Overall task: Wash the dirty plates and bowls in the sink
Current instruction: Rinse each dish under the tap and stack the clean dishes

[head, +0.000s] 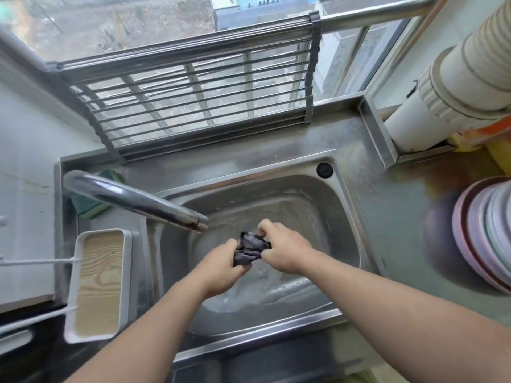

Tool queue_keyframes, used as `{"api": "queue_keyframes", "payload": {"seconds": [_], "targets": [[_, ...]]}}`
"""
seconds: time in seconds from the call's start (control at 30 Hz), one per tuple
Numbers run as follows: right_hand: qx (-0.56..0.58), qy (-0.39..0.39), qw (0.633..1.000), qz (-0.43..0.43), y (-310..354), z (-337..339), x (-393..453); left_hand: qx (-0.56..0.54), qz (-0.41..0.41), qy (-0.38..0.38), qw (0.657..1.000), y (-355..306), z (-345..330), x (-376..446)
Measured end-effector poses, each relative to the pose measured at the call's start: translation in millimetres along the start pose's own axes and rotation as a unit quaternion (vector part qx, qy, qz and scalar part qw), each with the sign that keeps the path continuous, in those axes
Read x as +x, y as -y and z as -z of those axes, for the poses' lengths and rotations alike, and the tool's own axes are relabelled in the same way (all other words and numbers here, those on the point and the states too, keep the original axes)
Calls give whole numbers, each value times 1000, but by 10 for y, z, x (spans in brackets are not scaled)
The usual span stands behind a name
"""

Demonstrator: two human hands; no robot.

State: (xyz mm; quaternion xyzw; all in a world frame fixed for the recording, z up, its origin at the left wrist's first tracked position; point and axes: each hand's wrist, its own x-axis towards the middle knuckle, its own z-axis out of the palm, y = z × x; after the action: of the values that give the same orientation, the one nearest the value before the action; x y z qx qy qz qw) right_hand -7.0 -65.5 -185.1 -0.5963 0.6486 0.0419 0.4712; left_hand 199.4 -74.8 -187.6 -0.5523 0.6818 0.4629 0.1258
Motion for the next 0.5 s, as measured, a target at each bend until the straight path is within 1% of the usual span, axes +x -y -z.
{"api": "queue_keyframes", "payload": {"seconds": [0.03,0.07,0.13,0.17,0.2,0.23,0.27,0.3,0.33,0.4,0.43,0.47,0.5], "targets": [[25,4,1000,1,-15,26,-11,46,-28,-31,998,78,18,-59],[65,9,998,4,-16,36,-33,61,-44,-51,996,139,36,-131],[183,1,983,6,25,29,-50,49,-50,-74,995,233,70,-277],[238,-11,971,1,54,31,-66,24,-44,-88,995,246,89,-360],[277,-27,960,-2,71,43,-76,-26,-30,-112,993,259,114,-444],[298,-40,954,-8,83,61,-80,-105,-6,-144,984,304,128,-525],[316,-52,947,-17,84,79,-86,-189,19,-167,967,329,147,-610],[322,-53,945,-28,83,96,-98,-276,37,-180,943,343,168,-686],[329,-48,942,-36,68,90,-100,-365,45,-199,908,352,173,-749],[326,-6,944,-53,91,54,-155,-513,54,-243,821,309,187,-824],[314,23,947,-68,135,6,-183,-556,52,-254,790,227,229,-861],[312,45,947,-66,177,-33,-187,-585,46,-251,770,169,262,-876],[273,54,959,-59,215,-77,-191,-602,39,-236,762,102,286,-903]]}}
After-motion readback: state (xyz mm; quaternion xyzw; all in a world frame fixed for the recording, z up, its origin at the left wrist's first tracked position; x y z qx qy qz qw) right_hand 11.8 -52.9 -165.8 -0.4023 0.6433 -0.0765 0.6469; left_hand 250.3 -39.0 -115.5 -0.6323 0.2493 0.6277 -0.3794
